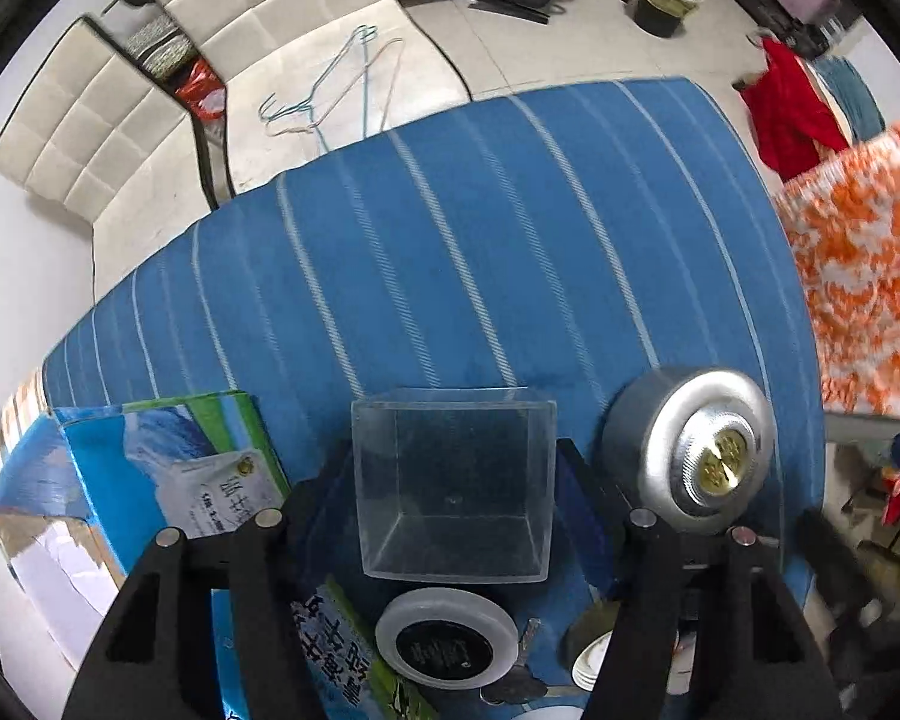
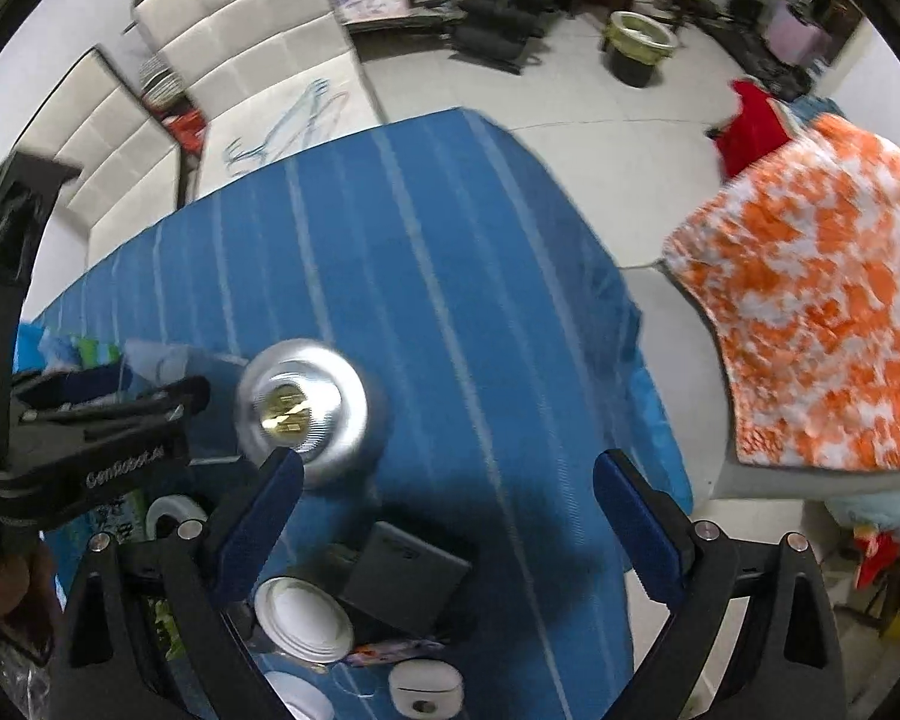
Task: Organize rigid objects
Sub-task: 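Grasp the clear plastic cube box with the left tool while the right tool grasps the silver puck speaker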
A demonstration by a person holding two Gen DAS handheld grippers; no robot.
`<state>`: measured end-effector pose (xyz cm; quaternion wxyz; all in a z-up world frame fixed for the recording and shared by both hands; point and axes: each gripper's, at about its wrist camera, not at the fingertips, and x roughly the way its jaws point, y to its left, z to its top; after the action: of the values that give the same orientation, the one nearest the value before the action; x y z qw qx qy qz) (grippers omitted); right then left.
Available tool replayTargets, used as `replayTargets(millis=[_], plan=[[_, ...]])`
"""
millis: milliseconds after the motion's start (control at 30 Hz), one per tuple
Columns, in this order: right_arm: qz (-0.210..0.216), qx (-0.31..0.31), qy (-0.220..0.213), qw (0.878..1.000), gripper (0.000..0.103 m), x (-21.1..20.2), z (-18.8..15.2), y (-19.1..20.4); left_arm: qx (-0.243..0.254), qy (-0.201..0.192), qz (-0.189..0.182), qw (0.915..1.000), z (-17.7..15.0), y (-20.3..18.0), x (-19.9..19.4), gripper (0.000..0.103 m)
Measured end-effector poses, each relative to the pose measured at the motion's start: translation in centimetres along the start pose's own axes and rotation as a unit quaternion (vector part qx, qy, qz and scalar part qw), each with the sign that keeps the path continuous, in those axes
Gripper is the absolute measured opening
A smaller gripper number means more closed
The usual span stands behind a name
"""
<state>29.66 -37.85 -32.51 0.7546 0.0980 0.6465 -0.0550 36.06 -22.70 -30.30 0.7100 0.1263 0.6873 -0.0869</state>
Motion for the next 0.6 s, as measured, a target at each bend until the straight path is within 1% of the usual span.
replayTargets(millis=[133,200,267,400,433,467,533,567,600], plan=[[0.056,-0.049,0.031,0.997,0.099,2.2,0.7,2.5,-0.022,0.020,-0.017,0.9994,0.6,1.2,0.9,0.062],[0.060,-0.075,0.041,0.995,0.099,3.5,0.9,3.9,-0.034,0.033,-0.033,0.9983,0.9,1.8,1.5,0.062],[0.057,-0.091,0.038,0.994,0.099,4.4,1.1,4.8,-0.031,0.043,-0.034,0.9980,1.2,1.8,1.8,0.062],[0.059,-0.090,0.036,0.994,0.098,6.1,2.0,5.8,-0.036,0.050,-0.040,0.9973,1.5,1.9,2.4,0.062],[0.048,-0.091,0.037,0.994,0.090,6.6,2.3,6.1,-0.037,0.051,-0.040,0.9972,1.6,2.0,2.5,0.062],[0.047,-0.090,0.043,0.994,0.083,7.0,2.6,6.3,-0.037,0.055,-0.040,0.9970,1.7,2.1,2.9,0.062],[0.044,-0.071,0.050,0.995,0.077,7.0,2.8,6.1,-0.038,0.061,-0.036,0.9968,1.7,1.8,3.5,0.063],[0.029,-0.068,0.053,0.996,0.075,6.8,2.9,6.0,-0.039,0.065,-0.035,0.9965,1.7,1.8,3.8,0.063],[0.005,-0.063,0.053,0.997,0.075,6.5,3.0,5.6,-0.037,0.072,-0.031,0.9962,1.8,1.7,4.3,0.063]])
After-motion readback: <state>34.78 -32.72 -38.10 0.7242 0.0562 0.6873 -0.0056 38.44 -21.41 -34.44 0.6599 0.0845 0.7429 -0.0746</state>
